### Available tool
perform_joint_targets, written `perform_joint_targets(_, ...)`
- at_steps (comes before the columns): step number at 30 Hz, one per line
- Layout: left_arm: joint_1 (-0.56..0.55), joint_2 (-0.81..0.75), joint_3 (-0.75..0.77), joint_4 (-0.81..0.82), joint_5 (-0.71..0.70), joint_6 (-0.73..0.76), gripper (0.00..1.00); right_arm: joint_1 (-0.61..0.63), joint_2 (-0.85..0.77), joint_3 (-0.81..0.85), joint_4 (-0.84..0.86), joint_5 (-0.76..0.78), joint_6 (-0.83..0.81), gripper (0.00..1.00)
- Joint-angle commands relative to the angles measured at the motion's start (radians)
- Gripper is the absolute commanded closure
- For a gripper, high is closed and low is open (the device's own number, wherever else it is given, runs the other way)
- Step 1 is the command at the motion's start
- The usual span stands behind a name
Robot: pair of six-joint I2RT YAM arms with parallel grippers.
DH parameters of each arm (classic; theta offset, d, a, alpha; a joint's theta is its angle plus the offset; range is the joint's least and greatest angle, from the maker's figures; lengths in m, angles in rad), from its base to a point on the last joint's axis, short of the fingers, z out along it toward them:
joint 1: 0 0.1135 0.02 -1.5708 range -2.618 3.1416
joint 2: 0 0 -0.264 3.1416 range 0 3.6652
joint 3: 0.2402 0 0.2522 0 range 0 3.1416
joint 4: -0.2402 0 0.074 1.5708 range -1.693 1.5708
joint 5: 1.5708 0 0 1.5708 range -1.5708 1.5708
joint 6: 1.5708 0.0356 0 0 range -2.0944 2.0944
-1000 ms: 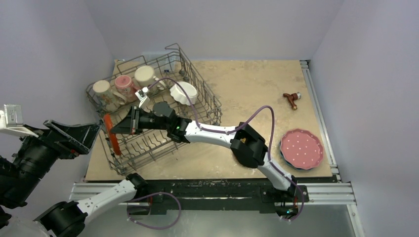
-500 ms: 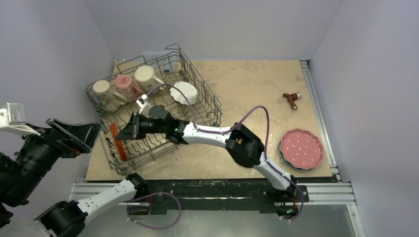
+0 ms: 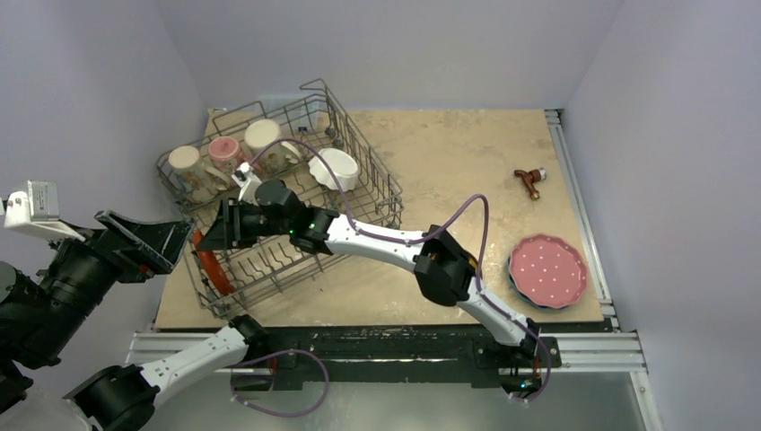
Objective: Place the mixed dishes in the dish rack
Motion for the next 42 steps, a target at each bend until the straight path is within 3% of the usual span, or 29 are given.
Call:
perform_joint_targets(1,-0.001,0.027,-0.013,0.057,0.001,0.017,0.14,0.015,0.001,0.074,-0.028,-0.039,-0.043,0.58)
perform_joint_targets(8,-0.001,0.043,-0.024,0.082,0.024,0.016,0.14,0.038,0.041,0.114,-0.042,-0.078,-0.016,0.57)
perform_joint_targets(12,-0.001,0.046,-0.020,0.075,0.028,0.011,0.14,0.036,0.001,0.128,-0.115,-0.027,-0.077,0.54)
perform_joint_targets(19,0.000,0.043,-0.007,0.072,0.020,0.009,0.14,-0.012,-0.138,0.135,-0.392,0.061,-0.274,0.49)
perform_joint_targets(25,-0.001,0.039,-0.061,0.112,0.019,0.012,0.13,-0.085,-0.401,0.042,-0.682,0.163,-0.591,0.35)
perform_joint_targets(28,-0.001,0.030,-0.134,0.165,0.034,-0.001,0.13,-0.142,-0.575,-0.099,-0.806,0.317,-0.686,0.34)
perform_joint_targets(33,0.000,0.036,-0.276,0.277,0.067,-0.021,0.12,-0.181,-0.938,-0.460,-0.845,0.669,-0.731,0.28)
perform_joint_targets(38,-0.001,0.099,-0.402,0.384,0.118,-0.038,0.12,-0.188,-1.242,-0.804,-0.920,0.908,-0.479,0.18)
perform_joint_targets(42,0.000,0.159,-0.455,0.468,0.159,-0.069,0.12,-0.192,-1.354,-0.990,-1.004,0.892,-0.304,0.18)
